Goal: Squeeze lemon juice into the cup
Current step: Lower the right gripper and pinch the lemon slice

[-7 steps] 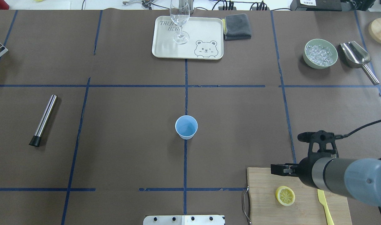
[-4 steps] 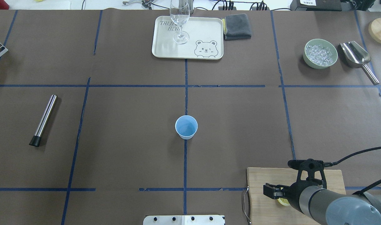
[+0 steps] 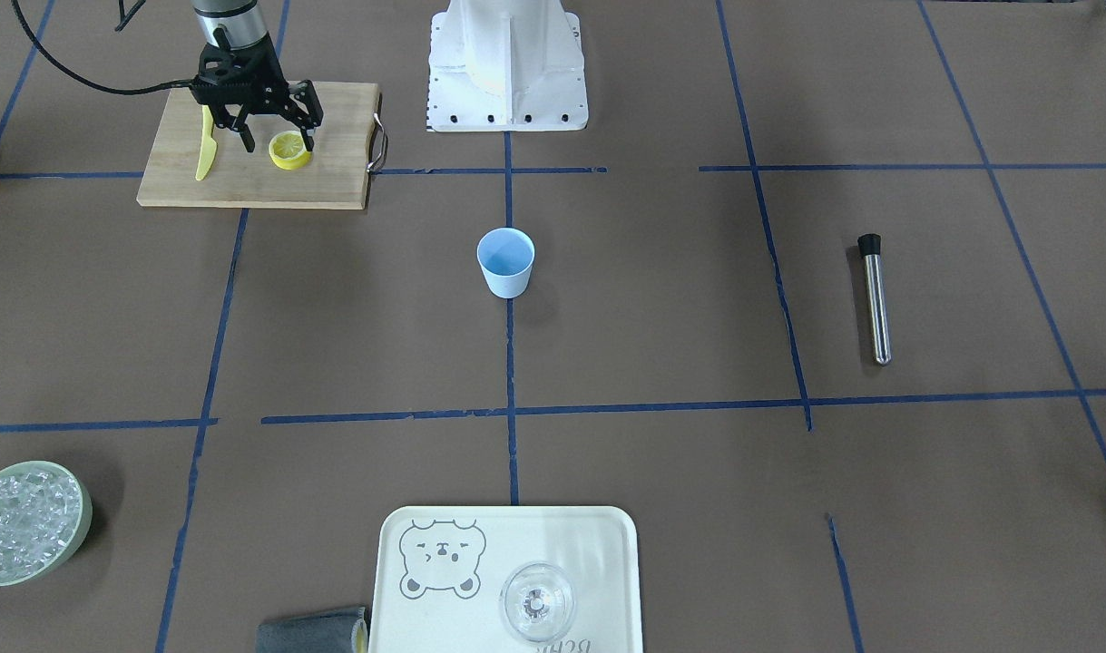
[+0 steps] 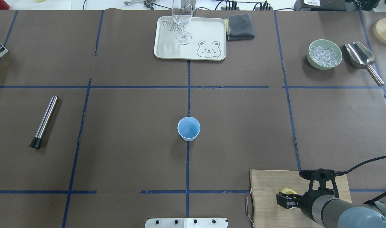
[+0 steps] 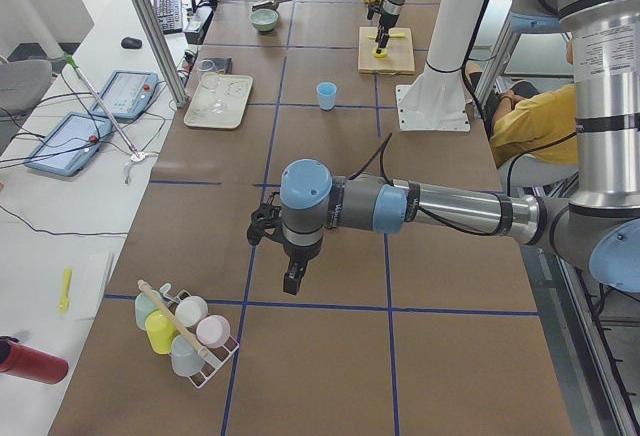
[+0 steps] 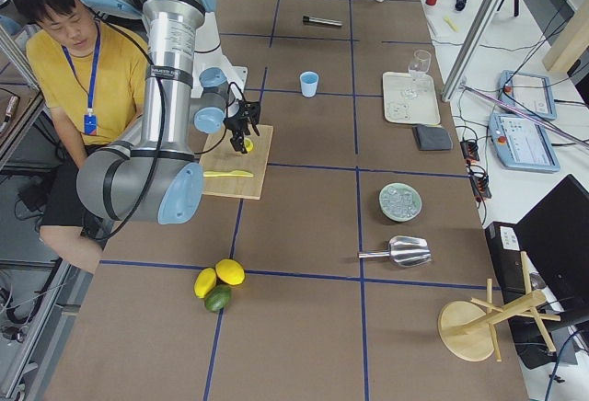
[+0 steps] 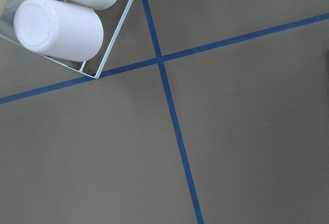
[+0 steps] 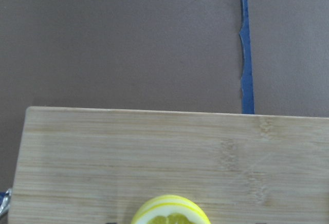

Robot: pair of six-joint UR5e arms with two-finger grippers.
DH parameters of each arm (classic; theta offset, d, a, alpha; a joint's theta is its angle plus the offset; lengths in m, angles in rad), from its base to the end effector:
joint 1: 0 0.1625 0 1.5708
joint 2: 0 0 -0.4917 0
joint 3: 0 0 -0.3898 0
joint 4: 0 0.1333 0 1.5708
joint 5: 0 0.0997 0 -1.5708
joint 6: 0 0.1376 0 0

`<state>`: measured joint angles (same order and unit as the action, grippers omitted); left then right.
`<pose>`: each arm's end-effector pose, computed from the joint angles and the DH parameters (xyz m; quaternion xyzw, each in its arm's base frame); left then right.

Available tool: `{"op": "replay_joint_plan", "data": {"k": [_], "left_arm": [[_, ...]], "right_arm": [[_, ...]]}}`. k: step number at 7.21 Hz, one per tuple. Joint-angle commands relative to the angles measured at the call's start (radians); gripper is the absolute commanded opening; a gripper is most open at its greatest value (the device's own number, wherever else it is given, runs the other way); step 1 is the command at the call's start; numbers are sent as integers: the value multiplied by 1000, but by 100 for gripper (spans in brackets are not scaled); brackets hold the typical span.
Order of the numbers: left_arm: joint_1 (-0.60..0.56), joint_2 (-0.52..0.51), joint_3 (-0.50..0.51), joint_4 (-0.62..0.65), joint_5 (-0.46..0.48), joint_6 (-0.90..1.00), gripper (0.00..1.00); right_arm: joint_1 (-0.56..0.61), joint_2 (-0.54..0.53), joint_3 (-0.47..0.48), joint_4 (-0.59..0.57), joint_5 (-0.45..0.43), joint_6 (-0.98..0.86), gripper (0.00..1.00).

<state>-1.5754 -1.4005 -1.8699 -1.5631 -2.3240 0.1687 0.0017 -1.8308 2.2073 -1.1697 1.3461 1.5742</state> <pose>-0.0411 -0.4142 0.6846 0.0878 0.3608 0.0983 0.9233 -0.4010 -0.1646 0.5200 0.1034 -0.3768 0.0448 0.9194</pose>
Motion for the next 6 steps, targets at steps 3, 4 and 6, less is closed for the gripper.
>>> {"op": "replay_joint_plan", "data": {"k": [3, 4, 6], "left_arm": [[0, 3, 0, 1, 0, 0, 100], [0, 6, 0, 0, 0, 2, 100], [0, 9, 0, 0, 0, 3, 100]], "right_arm": [[-19, 2, -6, 7, -24, 1, 92], [-25, 2, -6, 7, -25, 1, 92], [-31, 16, -9, 7, -31, 1, 92]]}}
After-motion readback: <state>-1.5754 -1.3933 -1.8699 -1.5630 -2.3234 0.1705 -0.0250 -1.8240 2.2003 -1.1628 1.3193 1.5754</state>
